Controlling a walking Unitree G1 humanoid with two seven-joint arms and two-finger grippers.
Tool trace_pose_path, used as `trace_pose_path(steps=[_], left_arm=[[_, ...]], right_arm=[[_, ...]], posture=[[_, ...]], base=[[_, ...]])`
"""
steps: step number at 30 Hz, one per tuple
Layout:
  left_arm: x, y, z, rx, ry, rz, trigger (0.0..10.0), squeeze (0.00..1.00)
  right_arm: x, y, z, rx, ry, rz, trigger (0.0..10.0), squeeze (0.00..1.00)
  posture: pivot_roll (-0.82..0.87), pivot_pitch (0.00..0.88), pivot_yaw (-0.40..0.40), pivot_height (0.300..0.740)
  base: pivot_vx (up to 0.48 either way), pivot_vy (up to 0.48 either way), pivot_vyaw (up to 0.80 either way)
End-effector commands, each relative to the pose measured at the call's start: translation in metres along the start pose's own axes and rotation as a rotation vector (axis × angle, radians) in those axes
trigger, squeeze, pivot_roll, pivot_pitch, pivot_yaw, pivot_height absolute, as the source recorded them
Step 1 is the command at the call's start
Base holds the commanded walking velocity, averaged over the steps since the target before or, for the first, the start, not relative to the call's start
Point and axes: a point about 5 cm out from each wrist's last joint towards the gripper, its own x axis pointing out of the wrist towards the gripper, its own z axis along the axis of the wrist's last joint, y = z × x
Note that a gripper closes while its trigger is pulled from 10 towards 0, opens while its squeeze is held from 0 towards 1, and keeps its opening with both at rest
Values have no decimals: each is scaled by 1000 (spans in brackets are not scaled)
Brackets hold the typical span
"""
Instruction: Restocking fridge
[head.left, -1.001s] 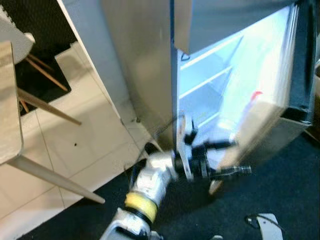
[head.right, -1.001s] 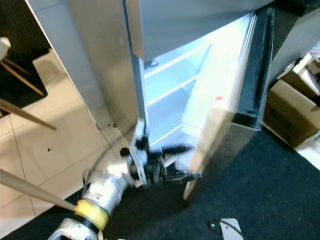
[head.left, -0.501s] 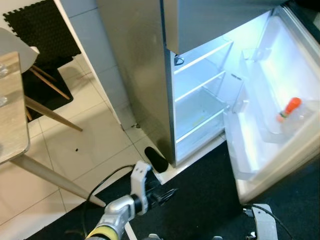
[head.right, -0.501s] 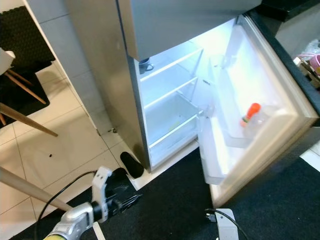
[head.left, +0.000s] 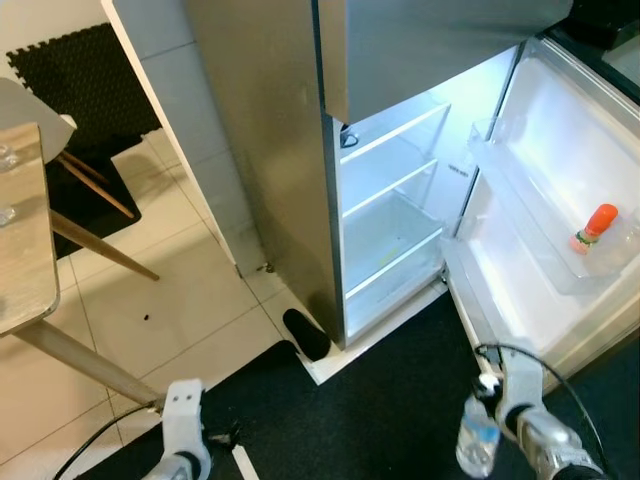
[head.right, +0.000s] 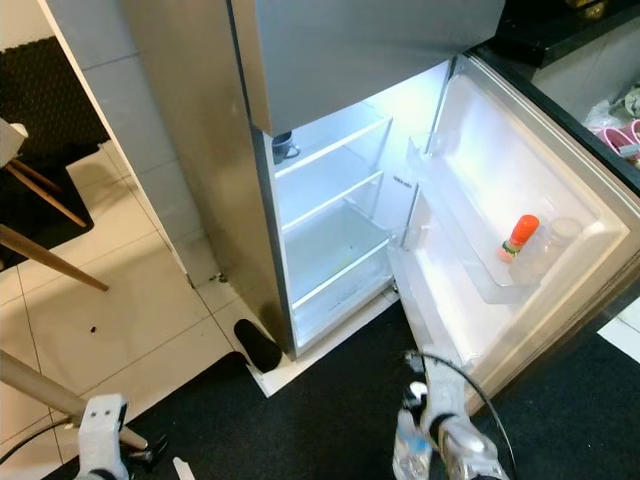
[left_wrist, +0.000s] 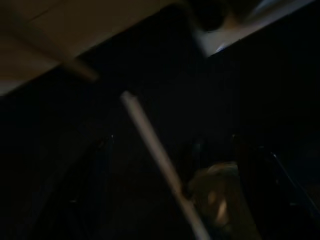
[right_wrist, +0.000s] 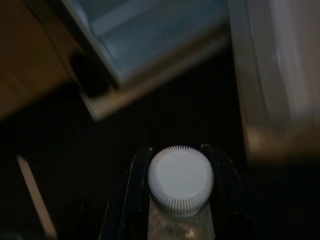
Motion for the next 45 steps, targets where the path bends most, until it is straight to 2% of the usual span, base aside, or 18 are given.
trace_pose_path(steps=[1, 3, 4, 9, 12, 15, 17, 18, 26, 28, 30, 32, 38, 40, 41, 43, 44, 45], left_arm=[[-8, 13, -18, -6, 62, 61, 10000, 0], [-9, 11, -24, -4, 80, 62, 10000, 0], [-11, 5, -36, 6, 112, 52, 10000, 0], [-12, -3, -45, 2, 128, 44, 10000, 0], [-12, -3, -45, 1, 129, 45, 10000, 0], [-11, -8, -46, 9, 131, 31, 10000, 0], [-10, -9, -46, 10, 131, 28, 10000, 0], [-10, -10, -45, 20, 132, 23, 10000, 0], [-10, -8, -43, 30, 129, 22, 10000, 0], [-9, -9, -43, 37, 129, 18, 10000, 0], [-9, -9, -43, 38, 128, 15, 10000, 0], [-9, -11, -43, 42, 130, 9, 10000, 0], [-8, -14, -44, 45, 133, -1, 10000, 0], [-8, -17, -44, 44, 133, -10, 10000, 0], [-8, -17, -44, 44, 133, -10, 10000, 0], [-7, -19, -44, 39, 133, -19, 10000, 0], [-7, -19, -44, 39, 133, -19, 10000, 0], [-7, -21, -44, 36, 134, -24, 10000, 0]], right_arm=[[3, -6, 22, -22, -96, -4, 10000, 0], [5, -9, 36, -43, -143, -10, 10000, 0], [7, -19, 65, -115, -222, -59, 10000, 0], [6, -35, 94, -196, -291, -171, 10000, 0], [5, -38, 98, -199, -298, -195, 10000, 0], [-1, -58, 110, -254, -298, -348, 10000, 0], [-3, -63, 113, -267, -301, -381, 10000, 0], [-8, -75, 117, -289, -298, -453, 10000, 0], [-25, -105, 120, -294, -291, -605, 10000, 0], [-37, -122, 121, -294, -291, -689, 10000, 0], [-42, -129, 121, -298, -289, -726, 10000, 0], [-44, -132, 117, -281, -276, -729, 10000, 0], [-28, -109, 84, -185, -173, -585, 10000, 0], [-23, -96, 57, -108, -96, -535, 10000, 0], [-23, -96, 57, -108, -96, -535, 10000, 0], [-24, -82, 18, -39, 25, -498, 10000, 0], [-24, -82, 18, -39, 25, -498, 10000, 0], [-26, -75, -1, -18, 89, -484, 10000, 0]], posture=[[-39, 110, 48, 740], [-37, 106, 42, 740], [-36, 105, 34, 740], [-28, 107, 28, 740], [-27, 105, 27, 740], [-22, 98, 27, 740], [-22, 98, 27, 740], [-21, 94, 27, 740], [-19, 90, 25, 740], [-19, 85, 26, 740], [-19, 85, 26, 740], [-20, 83, 27, 740], [-28, 84, 26, 740], [-25, 84, 25, 740], [-25, 84, 25, 740], [-22, 84, 25, 740], [-22, 84, 25, 740], [-21, 82, 26, 740]], base=[[0, 0, 0], [0, 0, 0], [0, 0, 0], [0, 0, 0], [0, 0, 0], [0, 0, 0], [0, 0, 0], [0, 0, 0], [0, 0, 0], [0, 0, 0], [0, 0, 0], [0, 0, 0], [0, 0, 0], [0, 0, 0], [0, 0, 0], [0, 0, 0], [0, 0, 0], [0, 0, 0]])
